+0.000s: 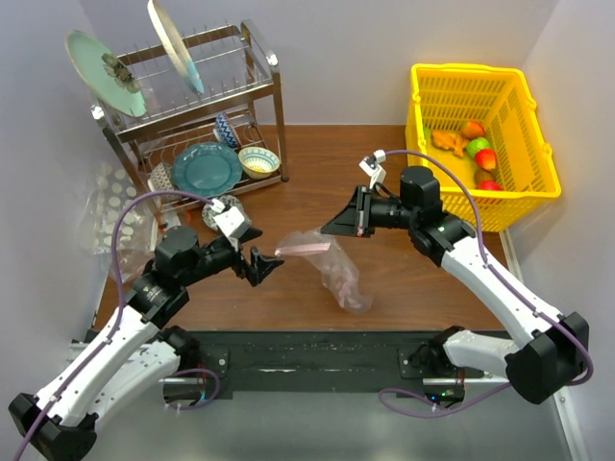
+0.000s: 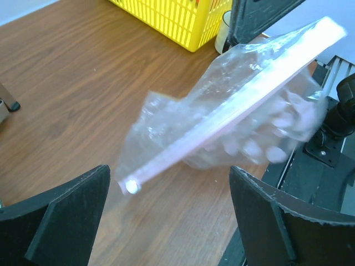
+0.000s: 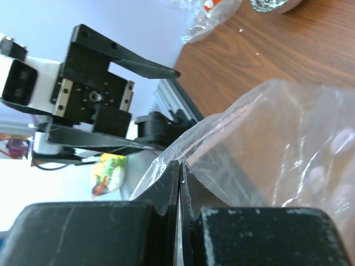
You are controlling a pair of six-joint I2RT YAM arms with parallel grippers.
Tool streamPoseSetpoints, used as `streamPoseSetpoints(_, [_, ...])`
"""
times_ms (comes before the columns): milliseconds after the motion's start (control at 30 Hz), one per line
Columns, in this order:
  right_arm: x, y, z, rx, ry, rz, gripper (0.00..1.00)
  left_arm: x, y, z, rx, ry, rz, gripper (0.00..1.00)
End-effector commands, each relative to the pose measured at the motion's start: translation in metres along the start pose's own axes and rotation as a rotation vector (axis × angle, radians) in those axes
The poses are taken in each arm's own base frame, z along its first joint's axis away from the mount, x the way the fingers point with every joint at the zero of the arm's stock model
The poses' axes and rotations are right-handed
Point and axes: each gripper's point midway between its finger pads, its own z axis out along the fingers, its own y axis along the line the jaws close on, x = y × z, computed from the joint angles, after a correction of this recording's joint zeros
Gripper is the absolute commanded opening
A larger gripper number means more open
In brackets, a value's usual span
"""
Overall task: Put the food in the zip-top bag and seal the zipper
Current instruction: Pick up the zipper food storage bag at the center of the board.
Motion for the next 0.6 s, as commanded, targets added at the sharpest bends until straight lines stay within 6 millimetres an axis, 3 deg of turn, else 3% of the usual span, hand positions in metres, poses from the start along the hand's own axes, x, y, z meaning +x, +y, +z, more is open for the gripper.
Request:
streamPoseSetpoints(0, [-0.009,0.025,-0.008,-0.053,-0.031,0.065,0.00,-0.029,0.003,0.004,-0.005,-0.078,0.058,0.91])
streamPoseSetpoints(67, [-0.014,0.026,-0.008,-0.040,-0.051,0.076,0.00,-0.032,0.007,0.008,-0.027,-0.066,0.051,0.89])
streamPoseSetpoints(233, [-0.024,0.031,-0.010,-0.010,-0.088,0.143,0.00,-0.063,0.009,0.012,-0.039,-0.087,0.092,0.88])
streamPoseSetpoints(400, [-0.035,0.032,-0.014,0.018,-0.160,0.212,0.00,-0.090,-0.004,0.021,0.032,-0.137,0.124,0.84])
streamPoseSetpoints(567, [-0.043,0.032,-0.015,0.029,-0.203,0.255,0.00,-0.086,-0.024,0.044,0.079,-0.095,0.238,0.81])
